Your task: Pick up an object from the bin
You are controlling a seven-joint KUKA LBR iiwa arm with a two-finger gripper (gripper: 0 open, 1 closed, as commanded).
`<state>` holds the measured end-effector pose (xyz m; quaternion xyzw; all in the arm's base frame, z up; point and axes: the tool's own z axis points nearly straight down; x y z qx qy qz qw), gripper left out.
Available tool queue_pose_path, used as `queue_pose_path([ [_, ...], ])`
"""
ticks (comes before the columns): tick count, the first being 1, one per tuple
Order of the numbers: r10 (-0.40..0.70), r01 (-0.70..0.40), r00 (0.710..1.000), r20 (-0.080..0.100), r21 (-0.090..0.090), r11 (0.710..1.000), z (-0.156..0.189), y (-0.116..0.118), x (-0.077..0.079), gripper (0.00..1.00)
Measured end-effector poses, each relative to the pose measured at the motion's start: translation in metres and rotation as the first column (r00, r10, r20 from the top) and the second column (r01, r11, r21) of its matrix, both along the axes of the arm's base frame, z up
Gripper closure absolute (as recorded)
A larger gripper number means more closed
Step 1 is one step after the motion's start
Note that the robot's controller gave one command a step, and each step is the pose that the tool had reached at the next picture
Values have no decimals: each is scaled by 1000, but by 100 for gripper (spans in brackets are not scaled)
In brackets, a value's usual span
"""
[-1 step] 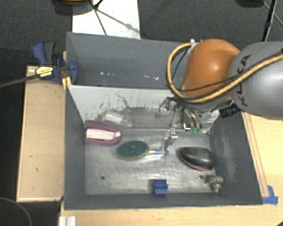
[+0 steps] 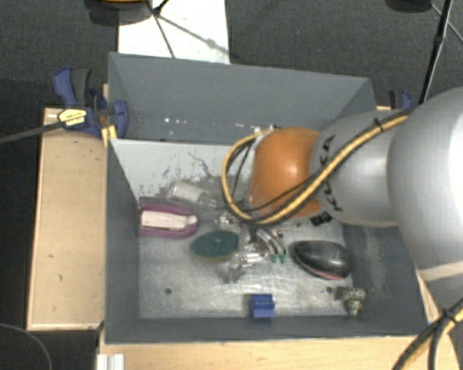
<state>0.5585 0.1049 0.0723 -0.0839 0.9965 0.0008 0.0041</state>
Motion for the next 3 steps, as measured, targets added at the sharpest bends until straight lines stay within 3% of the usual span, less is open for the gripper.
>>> queue_pose_path([
  [1,-47,47,999,-1,0,999,30,-8,21,0],
  [2,-69,69,998,-1,0,998,43,-11,23,0],
  [3,-143,143,990,-2,1,990,0,3,14,0],
])
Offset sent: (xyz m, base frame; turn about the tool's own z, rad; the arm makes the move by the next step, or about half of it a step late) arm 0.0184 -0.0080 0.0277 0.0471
